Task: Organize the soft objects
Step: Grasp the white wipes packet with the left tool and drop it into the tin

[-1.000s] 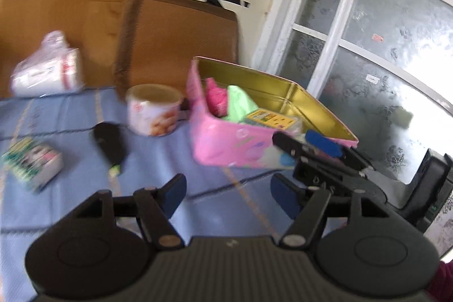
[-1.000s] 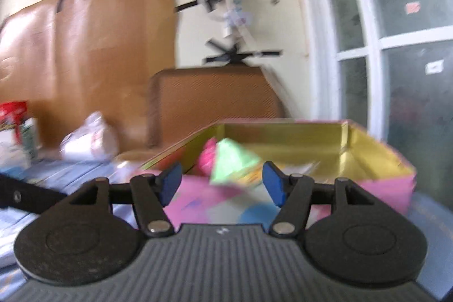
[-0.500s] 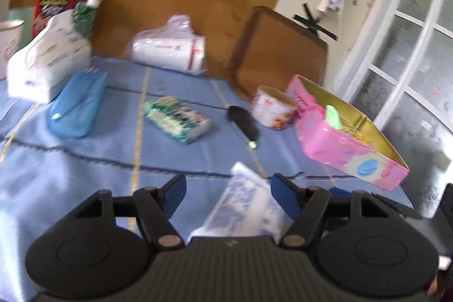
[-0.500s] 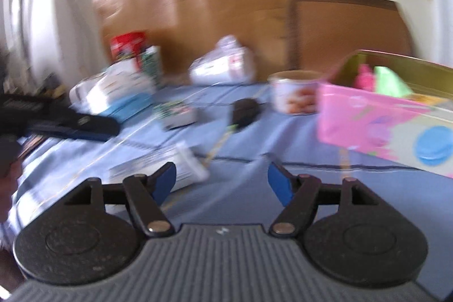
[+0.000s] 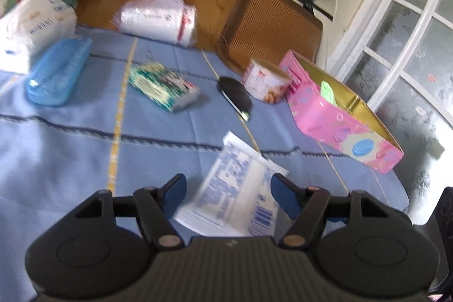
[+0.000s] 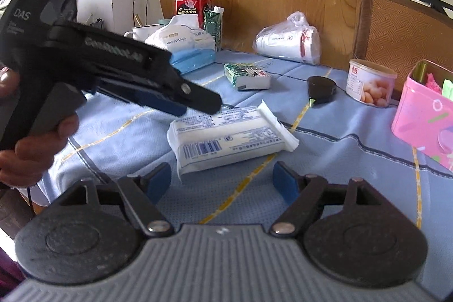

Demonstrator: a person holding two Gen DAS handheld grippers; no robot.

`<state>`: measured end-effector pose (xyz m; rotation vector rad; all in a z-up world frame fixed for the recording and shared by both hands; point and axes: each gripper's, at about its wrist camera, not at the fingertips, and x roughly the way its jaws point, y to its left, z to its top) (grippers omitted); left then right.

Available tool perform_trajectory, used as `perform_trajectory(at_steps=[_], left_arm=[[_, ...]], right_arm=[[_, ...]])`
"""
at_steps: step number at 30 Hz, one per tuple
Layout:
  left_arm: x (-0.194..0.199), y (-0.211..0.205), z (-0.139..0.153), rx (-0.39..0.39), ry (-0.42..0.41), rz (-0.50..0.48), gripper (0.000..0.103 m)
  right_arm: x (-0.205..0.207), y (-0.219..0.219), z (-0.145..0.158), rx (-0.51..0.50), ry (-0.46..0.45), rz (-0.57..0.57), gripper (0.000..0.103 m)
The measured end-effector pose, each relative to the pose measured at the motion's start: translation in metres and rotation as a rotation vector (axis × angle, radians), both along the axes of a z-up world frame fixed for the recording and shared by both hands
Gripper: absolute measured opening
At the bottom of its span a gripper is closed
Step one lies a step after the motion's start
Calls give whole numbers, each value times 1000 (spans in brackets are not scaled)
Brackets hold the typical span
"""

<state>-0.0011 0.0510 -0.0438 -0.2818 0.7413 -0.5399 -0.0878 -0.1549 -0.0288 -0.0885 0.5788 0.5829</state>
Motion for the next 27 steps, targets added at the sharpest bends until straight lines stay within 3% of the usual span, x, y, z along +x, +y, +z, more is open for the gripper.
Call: perform_trajectory(at_steps=[6,13,16,19,22,27], left_arm=[[-8,-26,-2,-9,20,-100,67],[-7,-37,2,-12,33,-113,66],[-5,-46,1,-5,52,-123,58],[-6,-61,11,49,12,-137,58],[-2,-76,28,51,-40,-171,58],[9,-123,69,64,-169,-251,58]], right_arm=[[-2,-1,-2,-42,-36,-25,81],[-1,-21,-3,-39,-52,-89,82],[-3,-16,-7,-35,-52,-63,74],[-4,-14,-6,-59,-95,-103,65],[-6,-28,1,-23,-136,-169,63],[-12,-53,23,-45,-335,-292,63]])
